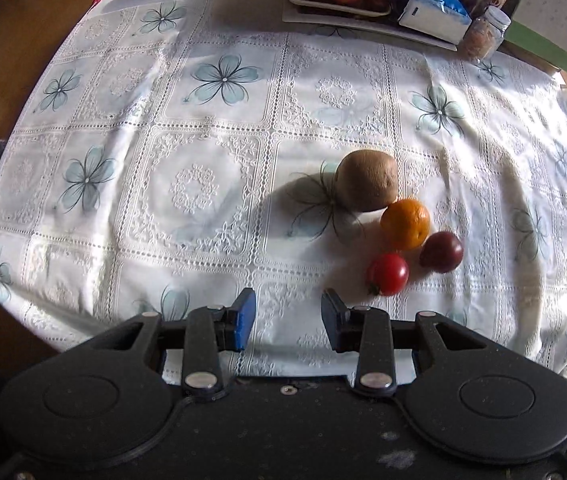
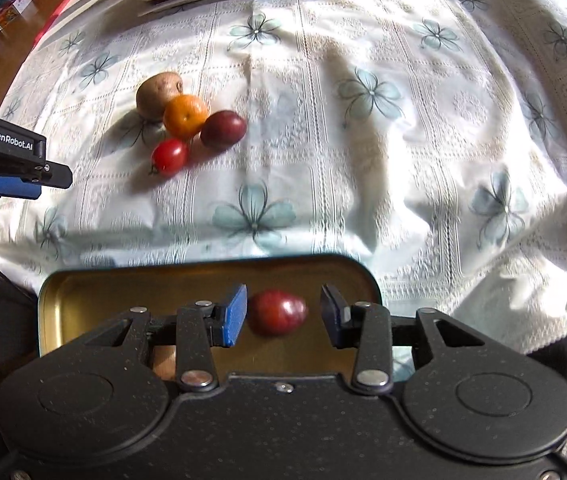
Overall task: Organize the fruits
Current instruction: 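Move both grippers from the tray back to the fruit row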
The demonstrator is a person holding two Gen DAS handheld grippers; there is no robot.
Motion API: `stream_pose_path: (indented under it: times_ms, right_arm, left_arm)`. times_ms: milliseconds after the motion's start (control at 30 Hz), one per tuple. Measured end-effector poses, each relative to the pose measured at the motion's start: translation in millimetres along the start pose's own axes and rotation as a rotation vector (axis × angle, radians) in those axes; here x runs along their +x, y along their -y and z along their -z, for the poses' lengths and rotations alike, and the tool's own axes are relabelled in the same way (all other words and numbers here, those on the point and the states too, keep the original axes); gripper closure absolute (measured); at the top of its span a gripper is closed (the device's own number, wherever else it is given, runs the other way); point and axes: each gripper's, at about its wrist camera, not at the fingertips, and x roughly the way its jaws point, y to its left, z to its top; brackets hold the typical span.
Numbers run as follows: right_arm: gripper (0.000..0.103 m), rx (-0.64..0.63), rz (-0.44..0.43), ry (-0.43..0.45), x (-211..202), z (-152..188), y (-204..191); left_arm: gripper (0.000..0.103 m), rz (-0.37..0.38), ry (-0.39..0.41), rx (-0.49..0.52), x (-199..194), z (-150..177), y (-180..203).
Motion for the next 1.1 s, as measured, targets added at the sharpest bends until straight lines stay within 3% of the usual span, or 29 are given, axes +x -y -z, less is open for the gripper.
stream_pose_path:
  times_ms: [500, 733, 967, 1100]
  right_arm:
    - [0.054, 0.073, -0.013, -0.017, 35.3, -62.7, -5.2]
    - [0.054, 0.097, -0.018, 0.015, 46.9, -92.1, -10.9]
    - [0.054, 0.114, -0.017, -0.001, 69.6, -112.1, -17.0]
    - [0.054, 0.117, -0.019, -0.008, 77.4, -117.1, -21.4]
  left_arm:
    - [0.066, 0.035, 0.050, 0.012, 39.2, -63.8, 30.5]
    - [0.066, 0.054, 0.035, 0.009, 47.5, -69.8, 26.1]
    - [0.066, 0.019, 0.041, 0.010, 46.9, -65.9, 20.2]
    - [0.066, 0.035, 0.035, -0.001, 44.6, -65.1, 14.9]
